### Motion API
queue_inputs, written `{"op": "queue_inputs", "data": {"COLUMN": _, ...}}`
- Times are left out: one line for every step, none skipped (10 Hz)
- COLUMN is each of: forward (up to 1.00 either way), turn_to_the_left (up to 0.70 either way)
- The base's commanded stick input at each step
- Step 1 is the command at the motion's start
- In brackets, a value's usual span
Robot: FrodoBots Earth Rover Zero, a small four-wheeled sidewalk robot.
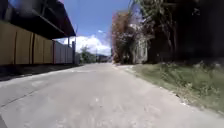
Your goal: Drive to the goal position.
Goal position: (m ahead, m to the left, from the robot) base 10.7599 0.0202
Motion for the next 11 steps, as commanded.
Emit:
{"op": "queue_inputs", "data": {"forward": 1.0, "turn_to_the_left": 0.0}}
{"op": "queue_inputs", "data": {"forward": 1.0, "turn_to_the_left": 0.0}}
{"op": "queue_inputs", "data": {"forward": 1.0, "turn_to_the_left": 0.0}}
{"op": "queue_inputs", "data": {"forward": 1.0, "turn_to_the_left": 0.09}}
{"op": "queue_inputs", "data": {"forward": 1.0, "turn_to_the_left": 0.19}}
{"op": "queue_inputs", "data": {"forward": 1.0, "turn_to_the_left": 0.1}}
{"op": "queue_inputs", "data": {"forward": 1.0, "turn_to_the_left": 0.03}}
{"op": "queue_inputs", "data": {"forward": 1.0, "turn_to_the_left": 0.03}}
{"op": "queue_inputs", "data": {"forward": 1.0, "turn_to_the_left": 0.03}}
{"op": "queue_inputs", "data": {"forward": 1.0, "turn_to_the_left": 0.03}}
{"op": "queue_inputs", "data": {"forward": 1.0, "turn_to_the_left": 0.03}}
